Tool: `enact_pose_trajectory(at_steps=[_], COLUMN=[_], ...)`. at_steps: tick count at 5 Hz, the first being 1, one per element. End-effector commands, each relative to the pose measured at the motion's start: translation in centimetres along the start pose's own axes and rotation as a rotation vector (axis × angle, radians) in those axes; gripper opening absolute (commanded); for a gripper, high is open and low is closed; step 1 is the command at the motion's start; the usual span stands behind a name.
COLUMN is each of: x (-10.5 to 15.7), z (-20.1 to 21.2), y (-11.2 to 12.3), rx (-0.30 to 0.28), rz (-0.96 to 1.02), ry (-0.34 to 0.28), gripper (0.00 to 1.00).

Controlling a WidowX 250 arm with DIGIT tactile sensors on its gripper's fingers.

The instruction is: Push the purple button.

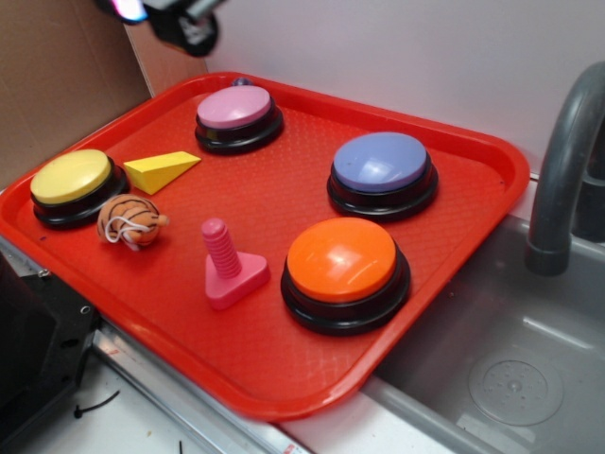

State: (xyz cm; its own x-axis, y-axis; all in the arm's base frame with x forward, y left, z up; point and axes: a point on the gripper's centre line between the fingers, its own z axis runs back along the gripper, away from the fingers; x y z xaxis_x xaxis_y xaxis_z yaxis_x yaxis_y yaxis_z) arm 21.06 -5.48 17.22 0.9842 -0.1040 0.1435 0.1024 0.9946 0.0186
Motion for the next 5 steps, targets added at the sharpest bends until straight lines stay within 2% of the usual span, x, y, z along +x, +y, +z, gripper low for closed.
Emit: enact_pose_trajectory(at_steps=[1, 2, 3, 4, 5], x=[1.0, 1.0, 4.5, 6.9, 8.4], z=[1.4, 1.4, -3.2, -6.3, -9.2], y=[-0.5, -0.5, -1.8, -4.4, -6.0], rx=[-0.018, -0.018, -0.047, -0.025, 0.001], rz=[-0.002, -0.002, -0.050, 0.057, 0.121], ry=[-0.062, -0.062, -0.073, -0.097, -0.068], gripper=[1.00, 1.00, 1.00, 1.00, 1.00])
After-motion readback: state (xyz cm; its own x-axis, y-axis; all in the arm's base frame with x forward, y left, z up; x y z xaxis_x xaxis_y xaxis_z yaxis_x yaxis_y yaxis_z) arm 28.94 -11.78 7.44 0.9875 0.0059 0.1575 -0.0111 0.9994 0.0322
